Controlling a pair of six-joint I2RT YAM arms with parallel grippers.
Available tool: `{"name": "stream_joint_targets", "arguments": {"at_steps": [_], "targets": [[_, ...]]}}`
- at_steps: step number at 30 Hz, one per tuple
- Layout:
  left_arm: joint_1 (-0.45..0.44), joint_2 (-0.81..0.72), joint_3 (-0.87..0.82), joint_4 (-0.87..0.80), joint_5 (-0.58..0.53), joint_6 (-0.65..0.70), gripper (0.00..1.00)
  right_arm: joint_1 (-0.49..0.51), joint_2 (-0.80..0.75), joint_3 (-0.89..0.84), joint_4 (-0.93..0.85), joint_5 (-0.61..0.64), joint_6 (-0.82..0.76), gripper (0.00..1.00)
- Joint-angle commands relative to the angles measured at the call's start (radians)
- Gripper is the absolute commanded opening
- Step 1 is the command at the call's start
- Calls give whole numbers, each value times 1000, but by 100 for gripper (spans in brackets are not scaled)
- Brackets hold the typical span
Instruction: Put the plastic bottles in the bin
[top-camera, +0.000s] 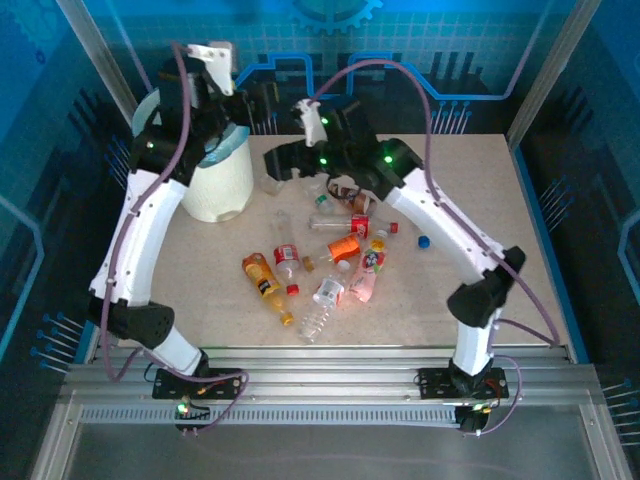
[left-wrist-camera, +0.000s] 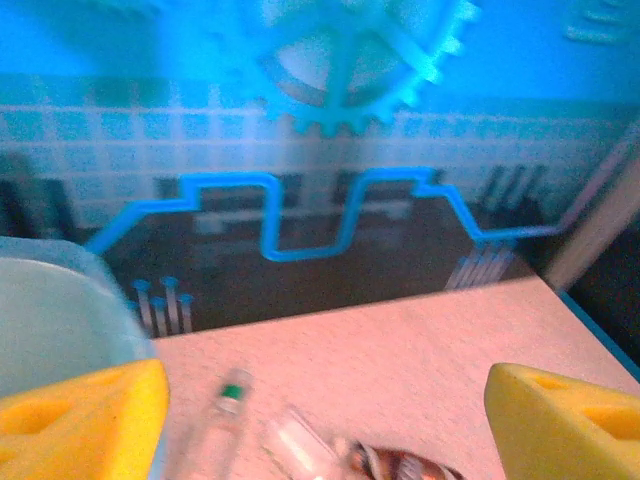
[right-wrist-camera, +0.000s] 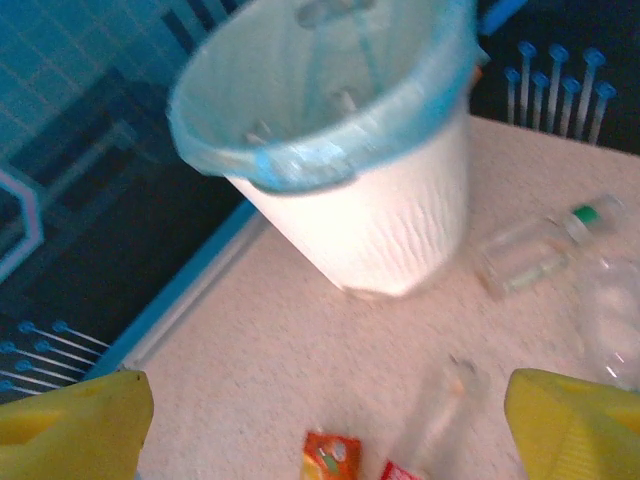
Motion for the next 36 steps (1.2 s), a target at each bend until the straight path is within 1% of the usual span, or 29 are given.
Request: {"name": "stream_joint_targets", "arguments": {"at_steps": [1, 4, 7, 10, 14, 16, 20, 24, 28, 32, 36], "targets": [[-80, -38, -102, 36, -18, 52, 83, -63, -146, -240, 91, 18, 43, 91], [-171, -68, -181, 49, -25, 58, 83, -114, -278, -467, 153, 13, 77, 88], [-258, -88, -243, 46, -19, 64, 84, -150, -384, -623, 145, 36, 74, 88], [-346, -89, -290, 19, -18, 81, 84, -190, -473, -760, 134, 69, 70, 88], [-441, -74, -349, -2, 3, 77, 84, -236, -556, -904, 113, 56, 78, 88], [-487, -62, -383, 8, 30, 74, 85, -248, -581, -958, 90, 67, 63, 88], [-539, -17, -429, 79, 102, 5, 85, -301, -605, -1020, 34, 102, 42, 88], [-555, 68, -423, 139, 181, -102, 85, -410, -591, -1038, 13, 115, 9, 88], [-563, 166, -360, 142, 197, -152, 85, -531, -543, -1028, 22, 108, -25, 88], [-563, 261, -286, 133, 181, -173, 85, -637, -467, -1005, 72, 75, -37, 88], [-563, 373, -192, 145, 184, -194, 85, -688, -359, -954, 125, 58, -46, 89]]}}
